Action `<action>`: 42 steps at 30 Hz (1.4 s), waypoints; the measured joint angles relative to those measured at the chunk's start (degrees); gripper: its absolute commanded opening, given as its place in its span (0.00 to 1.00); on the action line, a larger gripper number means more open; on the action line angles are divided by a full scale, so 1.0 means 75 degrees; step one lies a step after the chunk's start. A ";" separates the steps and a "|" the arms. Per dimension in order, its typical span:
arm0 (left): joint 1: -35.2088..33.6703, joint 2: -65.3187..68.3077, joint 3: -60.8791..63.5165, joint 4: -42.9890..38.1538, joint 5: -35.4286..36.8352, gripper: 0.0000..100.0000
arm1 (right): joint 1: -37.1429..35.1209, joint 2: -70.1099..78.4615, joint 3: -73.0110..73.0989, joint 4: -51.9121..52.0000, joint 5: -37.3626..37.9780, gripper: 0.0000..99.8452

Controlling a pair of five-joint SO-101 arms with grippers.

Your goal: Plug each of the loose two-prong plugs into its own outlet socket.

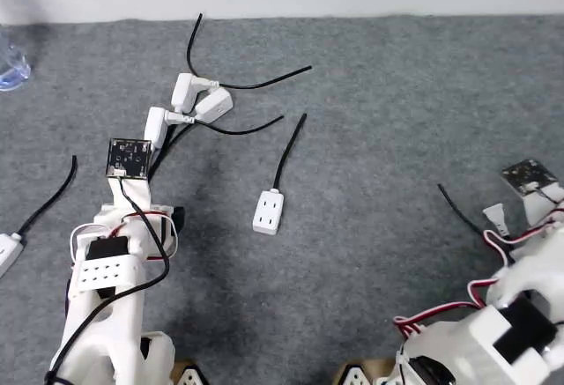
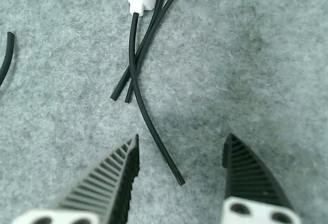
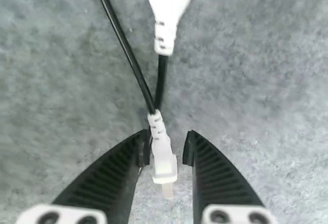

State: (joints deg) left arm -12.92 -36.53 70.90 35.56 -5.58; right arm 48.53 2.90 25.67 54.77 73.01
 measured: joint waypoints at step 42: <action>0.0176 0.0000 0.0000 0.0000 0.0000 0.25 | -0.0410 -0.0891 0.0070 0.1008 0.0457 0.01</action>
State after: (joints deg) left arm -11.60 -36.53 70.90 35.56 -5.58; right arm 45.45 -3.78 26.20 62.33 76.44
